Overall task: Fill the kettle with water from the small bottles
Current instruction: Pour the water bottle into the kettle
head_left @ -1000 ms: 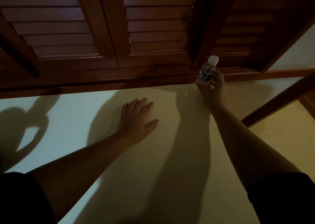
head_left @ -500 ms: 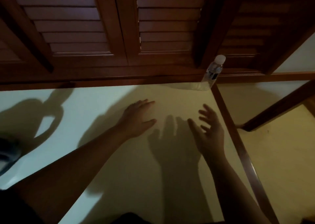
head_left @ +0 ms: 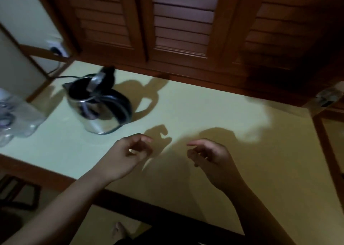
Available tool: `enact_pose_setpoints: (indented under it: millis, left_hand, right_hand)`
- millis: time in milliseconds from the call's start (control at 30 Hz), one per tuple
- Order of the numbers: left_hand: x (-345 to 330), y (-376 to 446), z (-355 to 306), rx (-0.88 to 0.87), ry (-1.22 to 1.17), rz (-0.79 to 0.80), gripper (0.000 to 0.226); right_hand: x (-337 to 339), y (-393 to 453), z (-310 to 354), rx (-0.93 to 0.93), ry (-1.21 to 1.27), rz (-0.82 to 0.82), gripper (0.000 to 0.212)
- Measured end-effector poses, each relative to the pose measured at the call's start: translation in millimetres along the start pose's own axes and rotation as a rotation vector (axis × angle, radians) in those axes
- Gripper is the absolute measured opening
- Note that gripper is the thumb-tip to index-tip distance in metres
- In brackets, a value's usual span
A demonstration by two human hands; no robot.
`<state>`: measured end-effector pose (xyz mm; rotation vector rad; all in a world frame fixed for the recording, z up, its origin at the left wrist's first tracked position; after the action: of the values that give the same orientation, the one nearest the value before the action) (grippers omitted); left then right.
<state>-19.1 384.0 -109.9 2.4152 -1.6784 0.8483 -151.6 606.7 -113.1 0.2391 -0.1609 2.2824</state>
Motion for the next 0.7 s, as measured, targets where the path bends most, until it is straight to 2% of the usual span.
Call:
enact_pose_setpoints:
  millis: [67,233,500,600,700]
  left_hand:
    - [34,-20,15,0.01,-0.084,-0.042,0.017]
    - [122,-61,50,-0.012,-0.171,-0.123,0.03]
    - [255,-110,113,-0.055,-0.183,-0.217,0.016]
    - [301,-125,131,-0.063,-0.168,-0.319,0.019]
    - [346,-141,137,-0.115,-0.171,-0.496,0.027]
  right_hand:
    - [-36,6,17,0.009,0.067,0.057,0.016]
    - [-131,15,62,0.071,0.087,0.134,0.015]
    - [-284,34,96,0.079,0.162,0.132,0.02]
    - [-335,44,103,0.07,0.155,0.162,0.021]
    - [-376,56,115,0.09,0.171,0.19,0.025]
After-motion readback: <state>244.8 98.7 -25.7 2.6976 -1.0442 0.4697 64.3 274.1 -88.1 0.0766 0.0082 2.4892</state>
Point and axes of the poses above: each hand's wrist, its own y-axis towards the middle knuckle, its own x-axis out of the back of the hand, z = x × y, the point moved 7 cm from there along y, towards the middle knuckle, and after that the axes turned 2 degrees about x, right-handed, at the moved point
